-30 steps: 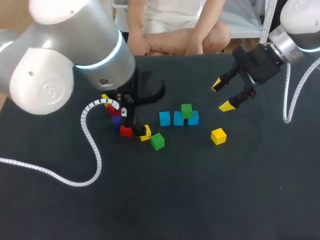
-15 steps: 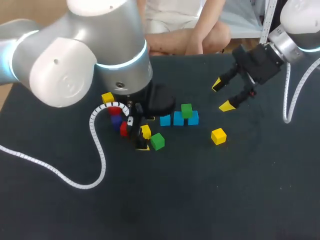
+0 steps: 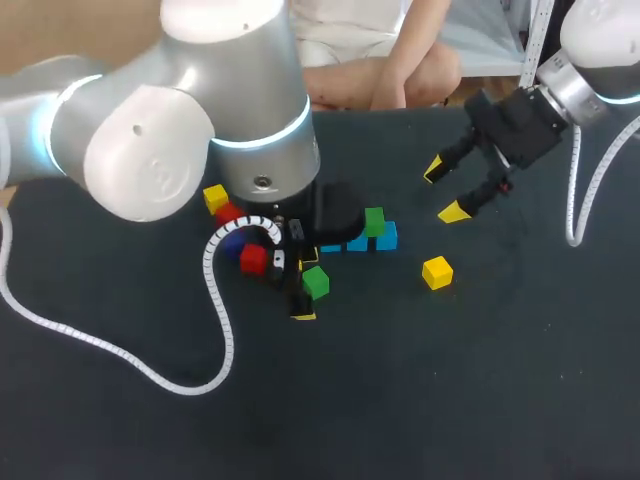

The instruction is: Place the blue cubes, place green cubes on the blue cubes, place the yellow cubes on the green cubes, then place the red cubes on the yellow cubes, and place purple cube on the red cubes.

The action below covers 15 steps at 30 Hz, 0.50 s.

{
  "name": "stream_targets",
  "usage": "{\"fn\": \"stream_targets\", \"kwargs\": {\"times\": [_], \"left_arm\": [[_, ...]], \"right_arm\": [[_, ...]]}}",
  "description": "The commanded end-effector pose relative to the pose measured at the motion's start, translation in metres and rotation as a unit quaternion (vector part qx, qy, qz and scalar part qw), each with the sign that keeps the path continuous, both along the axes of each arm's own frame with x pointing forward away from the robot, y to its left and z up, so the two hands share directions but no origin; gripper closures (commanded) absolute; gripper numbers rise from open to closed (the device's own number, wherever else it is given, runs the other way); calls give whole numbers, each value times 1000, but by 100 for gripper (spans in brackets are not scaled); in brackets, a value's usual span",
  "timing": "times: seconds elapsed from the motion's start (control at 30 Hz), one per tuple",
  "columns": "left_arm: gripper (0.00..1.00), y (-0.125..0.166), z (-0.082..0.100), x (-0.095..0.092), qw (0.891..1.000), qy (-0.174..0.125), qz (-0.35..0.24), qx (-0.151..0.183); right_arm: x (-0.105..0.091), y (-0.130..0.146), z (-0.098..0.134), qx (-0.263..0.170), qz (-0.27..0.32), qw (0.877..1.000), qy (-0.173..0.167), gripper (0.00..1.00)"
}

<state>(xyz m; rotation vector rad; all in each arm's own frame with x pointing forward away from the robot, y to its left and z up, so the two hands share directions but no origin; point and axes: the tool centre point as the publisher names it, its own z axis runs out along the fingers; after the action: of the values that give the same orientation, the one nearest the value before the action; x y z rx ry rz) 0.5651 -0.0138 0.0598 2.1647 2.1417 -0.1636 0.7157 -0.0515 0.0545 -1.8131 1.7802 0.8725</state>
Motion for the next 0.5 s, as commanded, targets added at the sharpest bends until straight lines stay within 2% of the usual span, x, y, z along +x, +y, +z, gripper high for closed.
{"fn": "stream_targets", "kwargs": {"times": [0.03, 0.23, 0.5], "left_arm": [[0, -3, -2, 10, 1000, 14, 23, 5], [0, -4, -6, 10, 997, 30, 66, 6], [0, -10, -14, 12, 996, 31, 78, -8]], "right_arm": [[-1, 0, 0, 0, -1, 1000, -1, 0], [-1, 0, 0, 0, -1, 1000, -1, 0], [-1, 0, 0, 0, -1, 1000, -1, 0]]}}
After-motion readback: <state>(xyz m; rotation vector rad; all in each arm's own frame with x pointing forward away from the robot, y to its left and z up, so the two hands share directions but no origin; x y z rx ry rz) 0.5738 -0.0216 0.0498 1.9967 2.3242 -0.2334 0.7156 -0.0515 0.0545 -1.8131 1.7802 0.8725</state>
